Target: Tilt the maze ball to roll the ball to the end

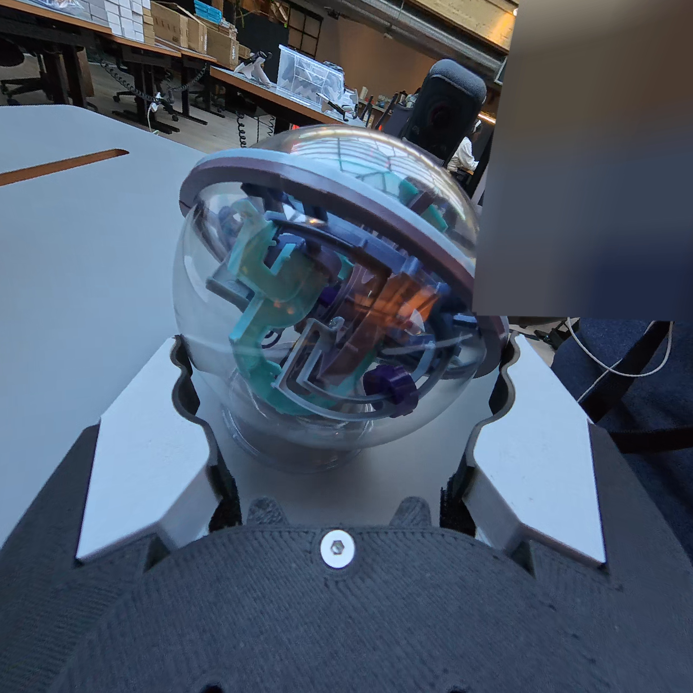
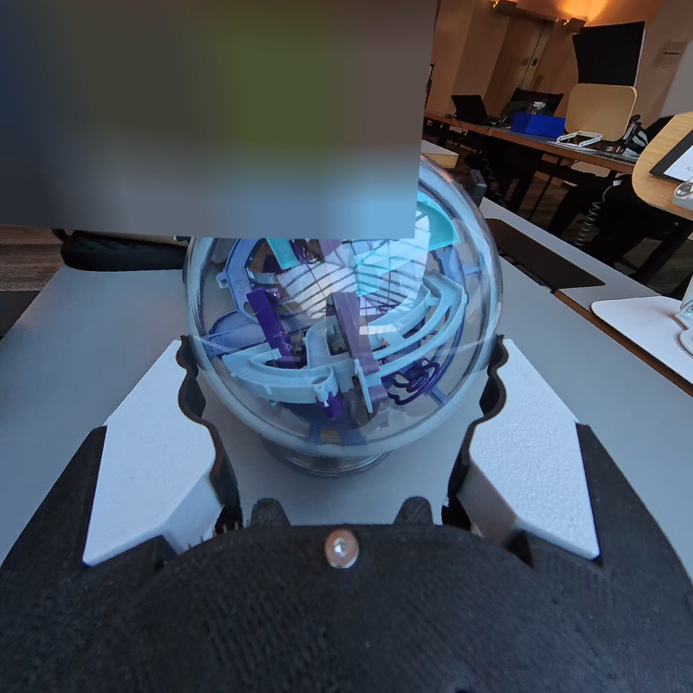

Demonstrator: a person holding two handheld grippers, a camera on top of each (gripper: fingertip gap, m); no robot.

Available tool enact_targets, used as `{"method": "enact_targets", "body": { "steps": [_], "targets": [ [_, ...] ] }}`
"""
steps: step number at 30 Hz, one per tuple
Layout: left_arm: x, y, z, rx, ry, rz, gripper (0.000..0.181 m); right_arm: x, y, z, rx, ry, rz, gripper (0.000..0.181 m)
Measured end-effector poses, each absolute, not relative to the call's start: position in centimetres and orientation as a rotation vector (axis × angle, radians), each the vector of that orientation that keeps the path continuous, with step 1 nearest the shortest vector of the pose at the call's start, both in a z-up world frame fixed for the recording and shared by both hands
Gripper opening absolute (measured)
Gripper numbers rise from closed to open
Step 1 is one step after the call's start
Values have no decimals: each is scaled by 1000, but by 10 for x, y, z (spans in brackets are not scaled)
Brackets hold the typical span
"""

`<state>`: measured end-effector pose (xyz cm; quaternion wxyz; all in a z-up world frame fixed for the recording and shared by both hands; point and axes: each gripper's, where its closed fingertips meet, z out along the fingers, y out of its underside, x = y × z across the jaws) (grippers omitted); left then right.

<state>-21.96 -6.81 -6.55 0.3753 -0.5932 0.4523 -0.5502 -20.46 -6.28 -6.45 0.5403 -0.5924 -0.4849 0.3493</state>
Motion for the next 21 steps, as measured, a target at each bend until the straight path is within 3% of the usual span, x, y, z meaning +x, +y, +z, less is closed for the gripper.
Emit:
{"method": "enact_targets", "body": {
  "steps": [21],
  "targets": [
    [-222,-70,-70,-1503,1219,-1324,158,-207,-63,-67,-1402,-1153,847,151]
  ]
}}
